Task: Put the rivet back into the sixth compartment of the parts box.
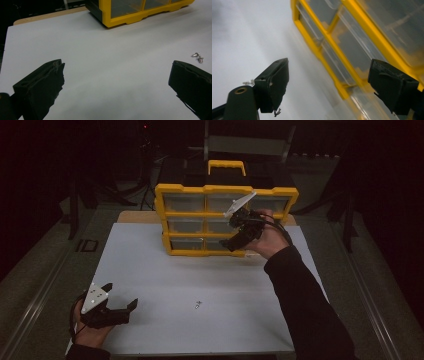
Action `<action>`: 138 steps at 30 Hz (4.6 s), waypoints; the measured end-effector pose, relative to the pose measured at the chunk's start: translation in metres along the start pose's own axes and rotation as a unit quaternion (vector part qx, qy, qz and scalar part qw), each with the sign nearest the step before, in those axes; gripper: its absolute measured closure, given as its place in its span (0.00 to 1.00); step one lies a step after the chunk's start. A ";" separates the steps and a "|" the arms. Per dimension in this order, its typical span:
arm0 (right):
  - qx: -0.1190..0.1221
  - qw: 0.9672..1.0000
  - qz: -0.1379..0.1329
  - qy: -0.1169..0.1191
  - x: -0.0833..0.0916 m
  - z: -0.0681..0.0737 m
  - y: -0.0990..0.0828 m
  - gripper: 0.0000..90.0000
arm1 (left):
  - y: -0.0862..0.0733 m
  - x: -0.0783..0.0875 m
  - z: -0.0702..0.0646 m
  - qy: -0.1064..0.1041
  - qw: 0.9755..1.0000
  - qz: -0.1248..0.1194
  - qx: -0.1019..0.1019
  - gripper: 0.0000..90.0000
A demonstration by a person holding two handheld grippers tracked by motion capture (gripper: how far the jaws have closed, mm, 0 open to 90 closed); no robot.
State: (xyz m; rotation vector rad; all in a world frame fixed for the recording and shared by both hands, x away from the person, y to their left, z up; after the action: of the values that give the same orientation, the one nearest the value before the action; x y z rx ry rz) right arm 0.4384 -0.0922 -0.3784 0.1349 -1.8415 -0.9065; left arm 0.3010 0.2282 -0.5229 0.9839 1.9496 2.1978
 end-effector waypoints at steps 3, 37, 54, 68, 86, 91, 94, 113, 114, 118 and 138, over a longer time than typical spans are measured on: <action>-0.001 1.000 -0.007 0.007 -0.004 0.005 0.003 0.18 | 0.000 0.000 0.000 0.000 1.000 0.000 0.000 0.01; 0.056 0.993 0.062 0.088 -0.087 0.106 -0.033 0.19 | 0.000 0.001 0.000 0.003 1.000 0.001 -0.003 0.01; 0.051 0.983 0.130 0.122 -0.138 0.142 -0.081 0.29 | -0.001 0.001 0.000 0.002 1.000 0.002 -0.003 0.01; 0.064 0.972 0.163 0.155 -0.143 0.150 -0.094 0.64 | -0.001 0.001 0.000 0.003 1.000 0.002 -0.003 0.01; 0.101 0.962 0.197 0.158 -0.143 0.157 -0.096 0.91 | -0.001 0.000 0.000 0.002 1.000 0.003 -0.004 0.01; 0.091 0.964 0.193 0.158 -0.141 0.152 -0.094 0.91 | -0.001 0.000 0.000 0.002 1.000 0.003 -0.003 0.01; 0.088 0.966 0.190 0.155 -0.140 0.149 -0.091 0.91 | -0.001 0.000 0.000 0.002 1.000 0.003 -0.004 0.01; 0.043 0.982 0.098 0.155 -0.101 0.098 -0.031 0.91 | -0.001 0.001 0.000 0.002 1.000 0.002 -0.003 0.01; 0.043 0.982 0.098 0.155 -0.101 0.098 -0.031 0.91 | -0.001 0.001 0.000 0.001 1.000 0.003 -0.003 0.01; 0.040 0.984 0.075 0.154 -0.091 0.084 -0.017 0.91 | -0.001 0.000 0.000 0.002 1.000 0.003 -0.003 0.01; 0.003 0.997 0.004 0.082 -0.030 0.007 0.017 0.91 | -0.001 0.000 0.001 0.001 1.000 0.001 -0.001 0.01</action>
State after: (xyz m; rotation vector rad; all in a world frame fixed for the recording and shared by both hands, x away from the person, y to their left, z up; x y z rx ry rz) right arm 0.4518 -0.0625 -0.3917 0.1992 -1.6914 -0.8593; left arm 0.3006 0.2290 -0.5237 0.9839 1.9479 2.2026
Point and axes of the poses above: each handheld gripper's, and its own axes: x roughly backward along the jaws, y roughly out of its top, z roughly to its left, the point moved 9 cm from there along -x, roughly forward along the jaws, and after that the axes turned 4 degrees about -z, right-handed, at the moved point
